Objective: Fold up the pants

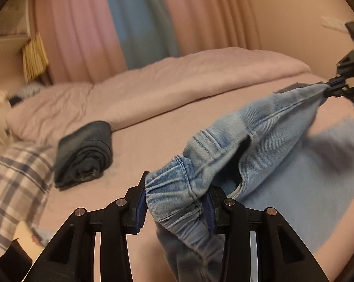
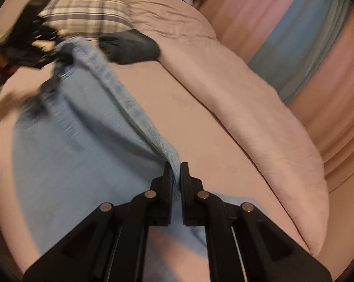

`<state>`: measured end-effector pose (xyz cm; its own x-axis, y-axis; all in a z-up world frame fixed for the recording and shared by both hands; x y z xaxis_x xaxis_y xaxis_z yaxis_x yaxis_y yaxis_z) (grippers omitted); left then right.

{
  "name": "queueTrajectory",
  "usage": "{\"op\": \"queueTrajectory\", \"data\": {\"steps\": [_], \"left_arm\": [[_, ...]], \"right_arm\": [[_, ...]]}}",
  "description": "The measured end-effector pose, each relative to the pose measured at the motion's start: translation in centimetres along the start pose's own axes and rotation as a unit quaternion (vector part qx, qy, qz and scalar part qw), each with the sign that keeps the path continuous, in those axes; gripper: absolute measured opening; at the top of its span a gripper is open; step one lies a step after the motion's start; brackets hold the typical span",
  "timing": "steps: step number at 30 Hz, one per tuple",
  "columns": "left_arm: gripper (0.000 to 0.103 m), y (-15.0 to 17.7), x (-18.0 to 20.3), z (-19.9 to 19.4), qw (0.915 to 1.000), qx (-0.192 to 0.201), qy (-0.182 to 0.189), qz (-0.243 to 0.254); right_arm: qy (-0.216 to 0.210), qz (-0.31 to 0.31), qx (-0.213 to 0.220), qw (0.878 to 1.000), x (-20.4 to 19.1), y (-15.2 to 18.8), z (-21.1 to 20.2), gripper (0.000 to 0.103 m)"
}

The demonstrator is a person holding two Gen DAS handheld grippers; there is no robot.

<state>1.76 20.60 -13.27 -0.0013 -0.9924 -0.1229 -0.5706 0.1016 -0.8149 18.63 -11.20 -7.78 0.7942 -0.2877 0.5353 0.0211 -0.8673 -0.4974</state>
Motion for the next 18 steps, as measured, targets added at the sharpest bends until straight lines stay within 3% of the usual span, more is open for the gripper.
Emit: {"op": "queueTrajectory", "data": {"steps": [4,5,7,10,12,18], "left_arm": [[0.042,4.5,1.7,-0.8,0.9975,-0.012,-0.032,0.061],[0.042,5.7,2.2,-0.8,0.9967,-0.022,-0.033,0.07],[0.042,7.5,2.8,-0.9,0.9954,-0.04,-0.031,0.082],[0.042,9.4,3.7,-0.8,0.9909,-0.06,-0.044,0.113],[0.042,9.5,3.6,-0.6,0.9893,-0.063,-0.05,0.122],[0.042,8.5,2.4,0.0,0.9948,-0.051,-0.051,0.072]], "right_arm": [[-0.035,-0.043,-0.018,0.998,-8.8,2.5,-2.1,0.005],[-0.048,-0.047,-0.028,0.997,-10.5,2.0,-1.2,0.006],[-0.087,-0.048,-0.059,0.993,-13.4,4.3,0.0,0.006],[-0.119,-0.039,-0.086,0.988,-15.8,5.9,2.0,0.006],[-0.118,-0.042,-0.089,0.988,-16.3,6.2,2.7,0.007],[-0.096,-0.033,-0.067,0.993,-15.6,4.4,1.7,0.007]]}}
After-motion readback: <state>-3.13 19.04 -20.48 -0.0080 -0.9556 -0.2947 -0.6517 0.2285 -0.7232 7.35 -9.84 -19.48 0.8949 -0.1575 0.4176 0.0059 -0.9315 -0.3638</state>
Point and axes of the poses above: each gripper's, at about its wrist camera, not at the fingertips, and z roughly the way its jaws point, x to its right, y to its underside, the point moved 5 cm from there along z, roughly the way its jaws point, and after that the axes turned 10 degrees about -z, right-handed, at the moved point
